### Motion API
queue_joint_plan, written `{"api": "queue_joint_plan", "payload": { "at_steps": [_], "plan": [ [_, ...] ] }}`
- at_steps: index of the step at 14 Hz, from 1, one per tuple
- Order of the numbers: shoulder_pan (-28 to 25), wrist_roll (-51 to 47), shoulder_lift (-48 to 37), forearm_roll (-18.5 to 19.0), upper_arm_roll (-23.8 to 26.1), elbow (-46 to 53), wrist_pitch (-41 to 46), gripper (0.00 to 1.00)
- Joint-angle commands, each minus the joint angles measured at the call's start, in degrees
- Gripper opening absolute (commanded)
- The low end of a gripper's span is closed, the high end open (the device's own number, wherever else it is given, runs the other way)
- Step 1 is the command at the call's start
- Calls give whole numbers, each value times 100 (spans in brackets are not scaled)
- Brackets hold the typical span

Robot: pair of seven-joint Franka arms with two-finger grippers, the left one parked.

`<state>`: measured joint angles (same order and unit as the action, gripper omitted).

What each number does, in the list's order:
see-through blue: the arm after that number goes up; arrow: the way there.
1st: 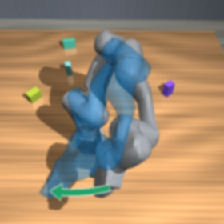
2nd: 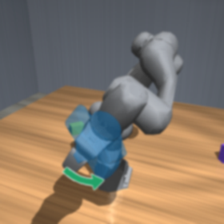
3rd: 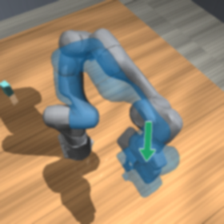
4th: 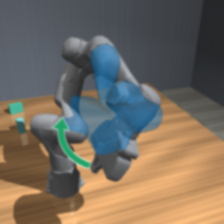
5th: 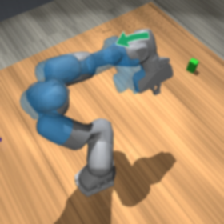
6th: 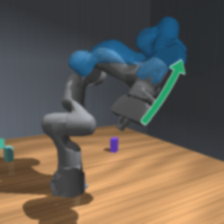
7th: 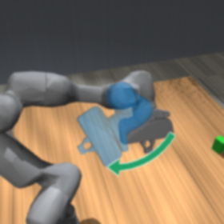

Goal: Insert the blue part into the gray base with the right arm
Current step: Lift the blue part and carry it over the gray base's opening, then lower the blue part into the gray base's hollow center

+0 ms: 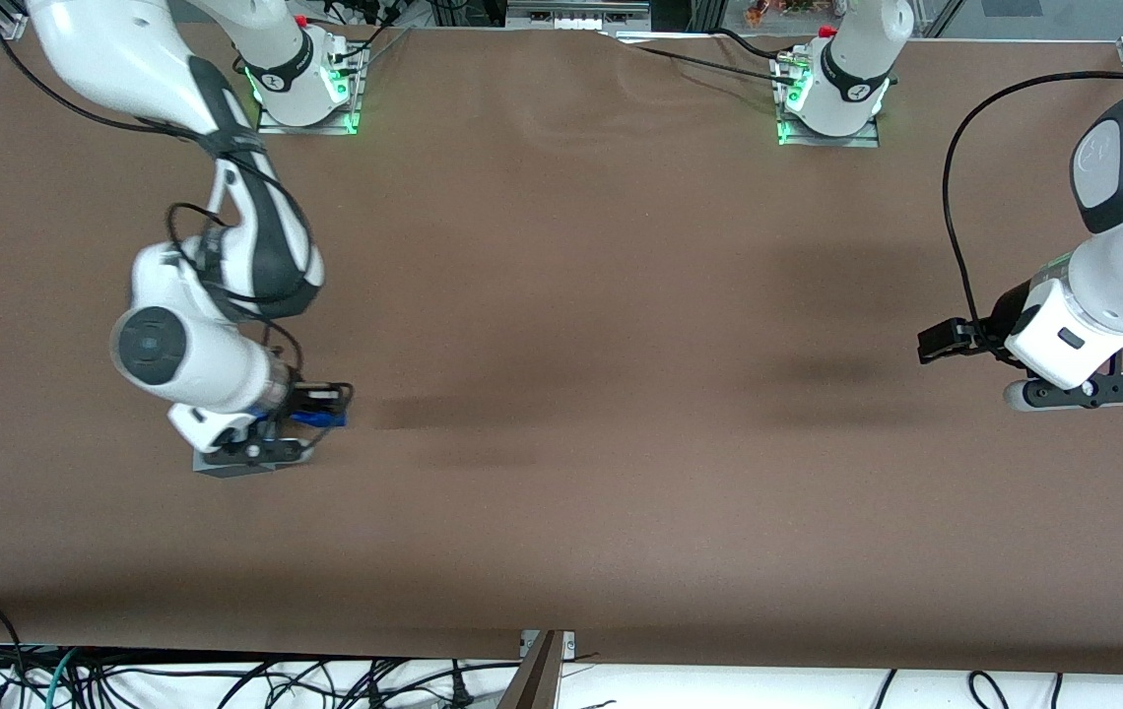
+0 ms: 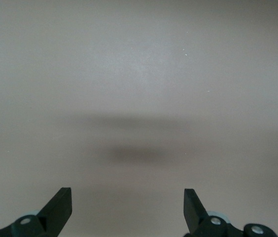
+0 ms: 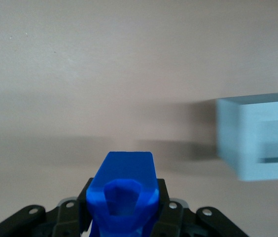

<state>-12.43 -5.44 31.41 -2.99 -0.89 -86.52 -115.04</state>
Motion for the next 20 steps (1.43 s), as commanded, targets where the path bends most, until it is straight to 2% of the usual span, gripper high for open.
{"api": "queue_joint_plan", "payload": {
  "at_steps": [1,4,6,9,20],
  "plan": [
    [363,910,-293,62,-77,47,411,30],
    [434,1623,-241,44,-455,47,369,30],
    [688,1704,21,35,-464,126,281,30],
    [812,1678,417,18,-464,600,227,30],
    [786,1265,717,-9,-455,619,-1,30]
  ]
}}
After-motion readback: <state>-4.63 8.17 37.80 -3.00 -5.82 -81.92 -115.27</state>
